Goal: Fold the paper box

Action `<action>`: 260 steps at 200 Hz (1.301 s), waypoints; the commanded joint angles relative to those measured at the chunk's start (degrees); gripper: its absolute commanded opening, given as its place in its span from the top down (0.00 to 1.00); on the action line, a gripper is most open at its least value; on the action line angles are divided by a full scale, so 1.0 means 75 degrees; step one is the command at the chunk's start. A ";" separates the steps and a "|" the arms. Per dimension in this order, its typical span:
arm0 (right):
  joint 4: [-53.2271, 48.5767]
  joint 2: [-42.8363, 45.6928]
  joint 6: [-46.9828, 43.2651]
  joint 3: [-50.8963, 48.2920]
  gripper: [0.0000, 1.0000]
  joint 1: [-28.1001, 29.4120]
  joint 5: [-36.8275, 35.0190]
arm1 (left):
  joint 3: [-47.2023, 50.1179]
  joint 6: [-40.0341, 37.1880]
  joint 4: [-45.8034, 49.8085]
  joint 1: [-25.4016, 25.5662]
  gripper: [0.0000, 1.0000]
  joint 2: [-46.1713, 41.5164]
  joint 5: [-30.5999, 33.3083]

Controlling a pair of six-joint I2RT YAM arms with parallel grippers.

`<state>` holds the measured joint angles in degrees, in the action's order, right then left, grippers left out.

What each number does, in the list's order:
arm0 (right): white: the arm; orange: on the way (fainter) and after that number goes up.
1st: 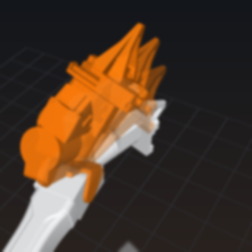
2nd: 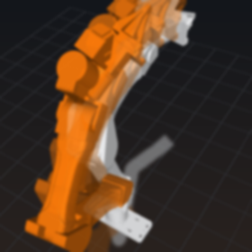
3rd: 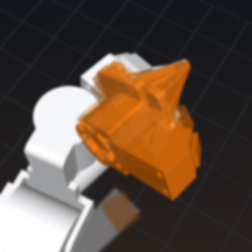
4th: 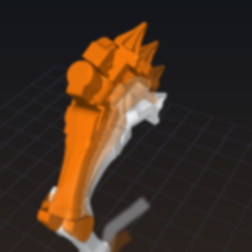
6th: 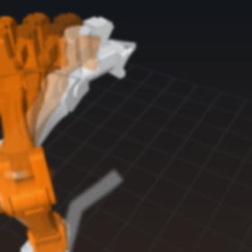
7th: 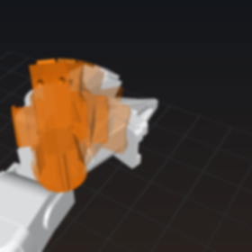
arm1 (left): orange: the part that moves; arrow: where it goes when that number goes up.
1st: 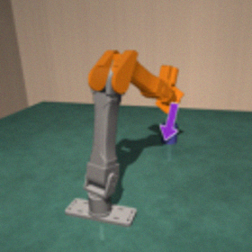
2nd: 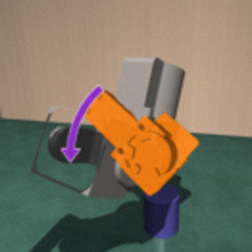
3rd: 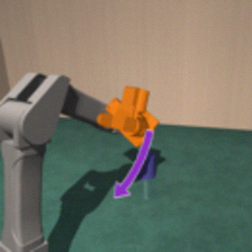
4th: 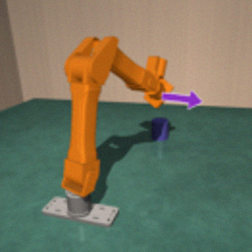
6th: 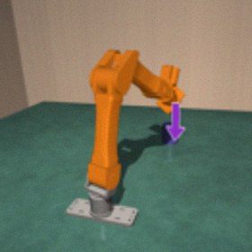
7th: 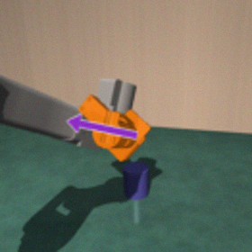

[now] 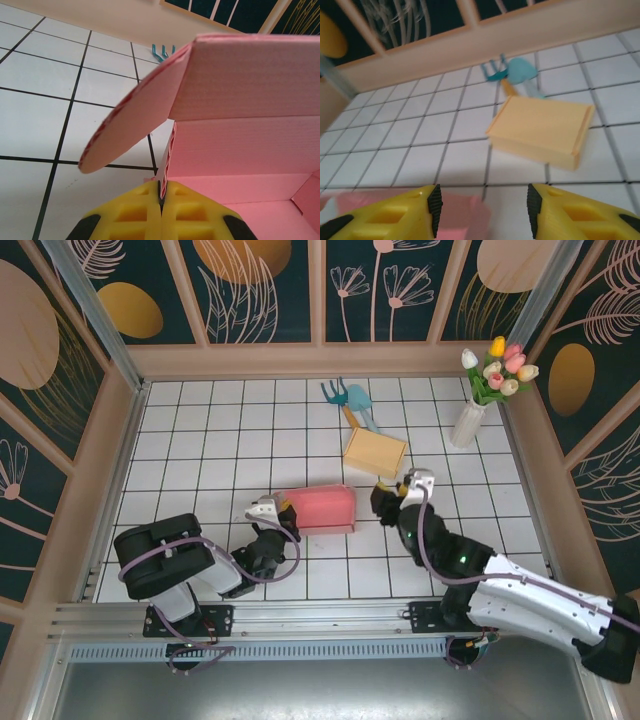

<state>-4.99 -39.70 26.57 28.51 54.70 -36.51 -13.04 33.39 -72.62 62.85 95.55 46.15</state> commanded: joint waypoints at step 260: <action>0.3437 -0.3412 -0.1039 -0.1308 0.54 -0.1645 0.3832 | -0.0399 -0.2304 -0.0295 0.0635 1.00 0.1929 0.1805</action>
<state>18.28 -65.41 17.34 20.53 42.72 -6.37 -17.34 22.37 -75.92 66.15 105.27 56.62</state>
